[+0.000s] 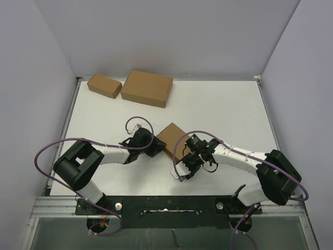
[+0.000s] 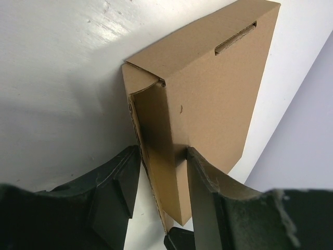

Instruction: Fold the paper box

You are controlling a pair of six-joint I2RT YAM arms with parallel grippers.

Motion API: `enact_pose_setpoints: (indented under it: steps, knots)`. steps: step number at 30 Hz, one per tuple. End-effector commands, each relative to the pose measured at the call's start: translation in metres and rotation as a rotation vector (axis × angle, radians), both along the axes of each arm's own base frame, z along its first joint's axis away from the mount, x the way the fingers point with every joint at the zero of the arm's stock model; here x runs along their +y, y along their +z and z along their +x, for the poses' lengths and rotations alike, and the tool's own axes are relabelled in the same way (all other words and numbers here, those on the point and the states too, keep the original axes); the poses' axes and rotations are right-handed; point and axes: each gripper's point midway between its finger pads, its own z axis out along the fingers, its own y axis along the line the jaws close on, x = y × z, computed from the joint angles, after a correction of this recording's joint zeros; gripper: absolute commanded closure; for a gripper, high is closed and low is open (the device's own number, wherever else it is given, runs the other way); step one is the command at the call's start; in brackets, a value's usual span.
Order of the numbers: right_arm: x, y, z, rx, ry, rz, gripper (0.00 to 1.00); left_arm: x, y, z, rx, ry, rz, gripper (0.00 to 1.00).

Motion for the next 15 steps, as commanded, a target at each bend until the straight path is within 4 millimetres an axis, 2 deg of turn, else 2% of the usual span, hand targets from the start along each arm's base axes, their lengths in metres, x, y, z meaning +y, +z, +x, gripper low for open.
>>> enact_pose_setpoints:
  steps: [1, 15]
  knots:
    - [0.0081, -0.0003, 0.0081, -0.043, -0.02, 0.001, 0.67, 0.0089, -0.0204, -0.0063, 0.041, 0.003, 0.043, 0.61]
    - [0.01, -0.0014, 0.0132, -0.068, -0.041, -0.008, 0.76, 0.011, -0.0236, -0.0072, 0.05, 0.004, 0.046, 0.62]
